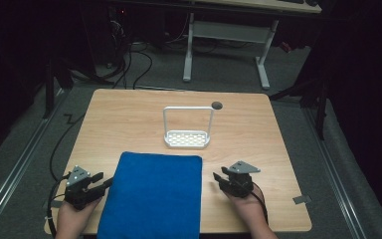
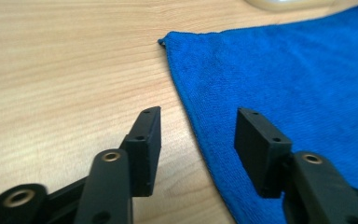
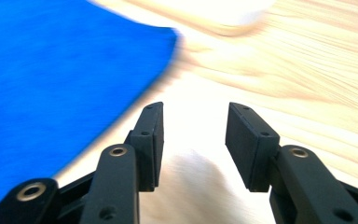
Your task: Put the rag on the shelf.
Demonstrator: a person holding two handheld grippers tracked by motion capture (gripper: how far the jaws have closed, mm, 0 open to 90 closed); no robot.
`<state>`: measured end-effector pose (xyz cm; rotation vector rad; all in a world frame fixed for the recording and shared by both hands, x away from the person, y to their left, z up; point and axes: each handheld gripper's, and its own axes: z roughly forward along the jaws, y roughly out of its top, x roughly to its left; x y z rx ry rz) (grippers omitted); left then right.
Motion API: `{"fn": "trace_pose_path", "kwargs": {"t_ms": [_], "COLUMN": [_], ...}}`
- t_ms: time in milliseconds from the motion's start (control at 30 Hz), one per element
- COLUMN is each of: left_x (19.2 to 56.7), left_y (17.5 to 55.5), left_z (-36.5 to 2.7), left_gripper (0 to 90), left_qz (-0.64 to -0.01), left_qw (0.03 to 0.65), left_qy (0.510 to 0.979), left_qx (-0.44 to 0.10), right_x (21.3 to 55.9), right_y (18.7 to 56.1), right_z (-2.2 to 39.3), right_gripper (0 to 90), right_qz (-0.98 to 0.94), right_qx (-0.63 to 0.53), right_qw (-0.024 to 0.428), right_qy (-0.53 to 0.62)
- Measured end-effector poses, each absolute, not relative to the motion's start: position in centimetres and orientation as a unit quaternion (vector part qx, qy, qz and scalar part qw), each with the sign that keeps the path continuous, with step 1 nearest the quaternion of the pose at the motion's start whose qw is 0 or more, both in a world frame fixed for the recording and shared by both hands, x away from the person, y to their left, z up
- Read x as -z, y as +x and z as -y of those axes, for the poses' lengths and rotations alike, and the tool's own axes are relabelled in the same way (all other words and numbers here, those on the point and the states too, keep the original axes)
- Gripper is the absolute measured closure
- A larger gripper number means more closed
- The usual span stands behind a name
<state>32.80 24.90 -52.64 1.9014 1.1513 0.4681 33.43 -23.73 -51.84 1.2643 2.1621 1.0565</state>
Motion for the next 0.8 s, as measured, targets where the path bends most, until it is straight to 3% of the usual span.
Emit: {"fn": "trace_pose_path", "kwargs": {"t_ms": [167, 600, 800], "left_x": [52.2, 52.4, 52.3], "left_y": [32.3, 32.2, 32.4], "left_z": [-24.1, -24.3, -23.6], "left_gripper": [49.6, 53.4, 54.6], "left_qz": [-0.445, -0.445, -0.435], "left_qw": [0.429, 0.435, 0.425], "left_qy": [0.758, 0.756, 0.77], "left_qx": [-0.21, -0.204, -0.195], "right_x": [51.9, 51.6, 51.5], "right_y": [33.6, 33.2, 32.7], "right_z": [24.4, 23.2, 21.7], "right_gripper": [59.8, 56.5, 59.5], "right_qz": [-0.772, -0.787, -0.8], "right_qx": [-0.378, -0.382, -0.391], "right_qw": [0.215, 0.219, 0.209], "right_qy": [0.463, 0.433, 0.404]}}
